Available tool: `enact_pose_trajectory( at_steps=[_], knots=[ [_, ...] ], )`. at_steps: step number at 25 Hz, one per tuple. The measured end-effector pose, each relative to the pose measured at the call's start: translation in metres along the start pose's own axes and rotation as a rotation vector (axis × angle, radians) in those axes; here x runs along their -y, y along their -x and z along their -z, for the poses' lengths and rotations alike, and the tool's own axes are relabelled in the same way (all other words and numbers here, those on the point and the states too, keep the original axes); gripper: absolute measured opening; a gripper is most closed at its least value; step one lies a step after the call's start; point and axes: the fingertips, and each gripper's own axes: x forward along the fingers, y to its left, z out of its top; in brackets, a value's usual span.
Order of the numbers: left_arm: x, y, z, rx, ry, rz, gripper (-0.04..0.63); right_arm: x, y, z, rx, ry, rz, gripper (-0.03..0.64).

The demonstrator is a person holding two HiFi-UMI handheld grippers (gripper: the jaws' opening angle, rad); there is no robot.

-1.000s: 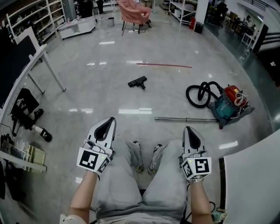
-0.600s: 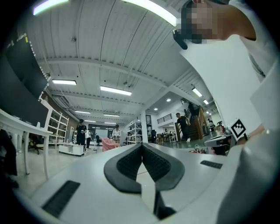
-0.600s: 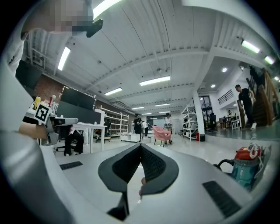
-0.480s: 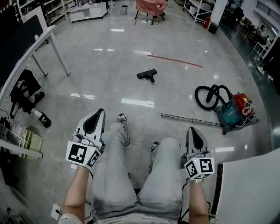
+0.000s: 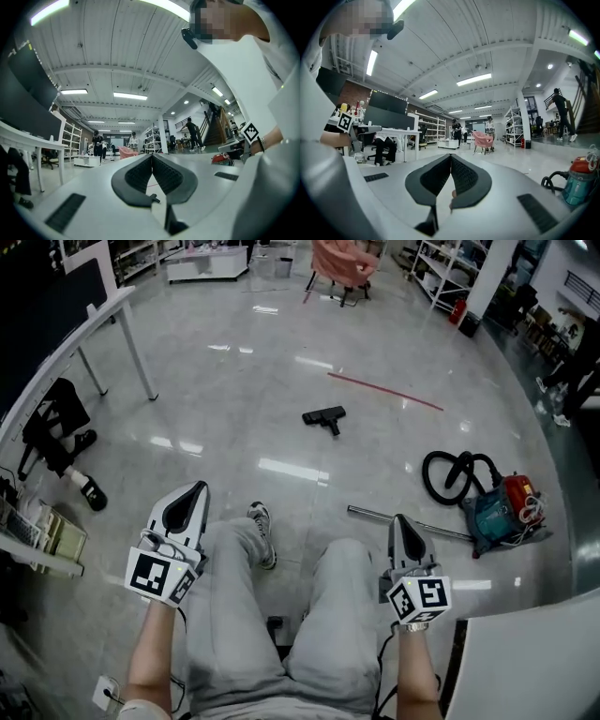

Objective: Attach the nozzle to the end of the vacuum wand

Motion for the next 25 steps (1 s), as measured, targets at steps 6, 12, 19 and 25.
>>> enact_pose_trajectory(
  at_steps=[6, 12, 19, 25],
  knots=[
    [-0.028, -0.018, 0.012, -0.010, 0.007, -0.018, 0.011, 0.029, -0.008, 0.007, 0.004, -0.060, 0.061, 0.005],
    [-0.019, -0.071, 0.009, 0.008, -0.006, 0.043, 0.011, 0.060, -0.013, 0.008, -0.012, -0.079, 0.093, 0.005],
    [0.001, -0.131, 0.011, 0.017, -0.038, 0.146, 0.011, 0.091, -0.022, 0.010, -0.031, -0.073, 0.144, 0.005],
    [-0.002, -0.179, 0.018, 0.023, -0.019, 0.185, 0.011, 0.112, -0.042, 0.011, -0.045, -0.056, 0.180, 0.006]
  ],
)
